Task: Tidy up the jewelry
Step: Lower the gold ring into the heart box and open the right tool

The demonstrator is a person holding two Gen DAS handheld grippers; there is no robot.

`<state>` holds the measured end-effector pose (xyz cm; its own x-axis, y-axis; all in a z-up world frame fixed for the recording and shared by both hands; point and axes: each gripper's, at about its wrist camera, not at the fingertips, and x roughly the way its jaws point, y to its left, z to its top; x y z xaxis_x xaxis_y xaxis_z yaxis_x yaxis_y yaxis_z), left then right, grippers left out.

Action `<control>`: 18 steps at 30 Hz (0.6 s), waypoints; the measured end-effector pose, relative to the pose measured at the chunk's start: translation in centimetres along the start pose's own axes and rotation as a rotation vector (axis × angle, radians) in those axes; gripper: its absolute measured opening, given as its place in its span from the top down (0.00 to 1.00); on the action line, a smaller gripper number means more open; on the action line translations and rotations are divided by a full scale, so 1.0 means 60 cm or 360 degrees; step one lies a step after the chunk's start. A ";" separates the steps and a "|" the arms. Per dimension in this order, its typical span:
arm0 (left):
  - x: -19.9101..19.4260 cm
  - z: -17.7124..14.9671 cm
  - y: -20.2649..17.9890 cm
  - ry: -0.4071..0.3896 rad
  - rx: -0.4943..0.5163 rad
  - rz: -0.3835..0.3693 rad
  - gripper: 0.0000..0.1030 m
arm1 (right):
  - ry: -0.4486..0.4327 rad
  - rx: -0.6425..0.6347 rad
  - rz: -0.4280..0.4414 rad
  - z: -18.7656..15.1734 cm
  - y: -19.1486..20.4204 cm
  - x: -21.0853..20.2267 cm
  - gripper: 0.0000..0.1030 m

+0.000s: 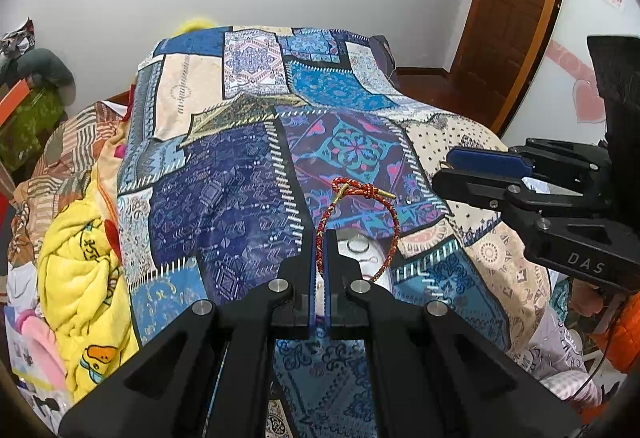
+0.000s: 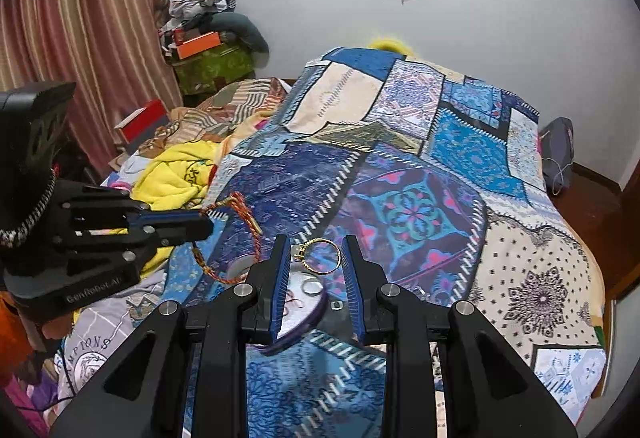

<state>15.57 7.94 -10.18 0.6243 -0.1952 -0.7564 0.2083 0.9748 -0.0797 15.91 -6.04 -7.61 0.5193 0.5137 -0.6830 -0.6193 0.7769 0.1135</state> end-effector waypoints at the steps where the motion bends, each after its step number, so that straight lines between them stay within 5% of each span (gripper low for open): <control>1: 0.003 -0.003 0.001 0.0007 -0.0002 -0.0002 0.99 | 0.0003 -0.0001 0.0005 0.000 0.002 0.001 0.77; 18: 0.089 -0.049 -0.007 0.0183 -0.0040 -0.0095 0.99 | 0.0181 0.0005 0.0105 -0.041 0.017 0.061 0.77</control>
<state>16.62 6.82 -16.11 0.5205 -0.2407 -0.8192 0.2224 0.9646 -0.1421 15.76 -4.25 -11.78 0.4072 0.5193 -0.7514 -0.6478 0.7441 0.1632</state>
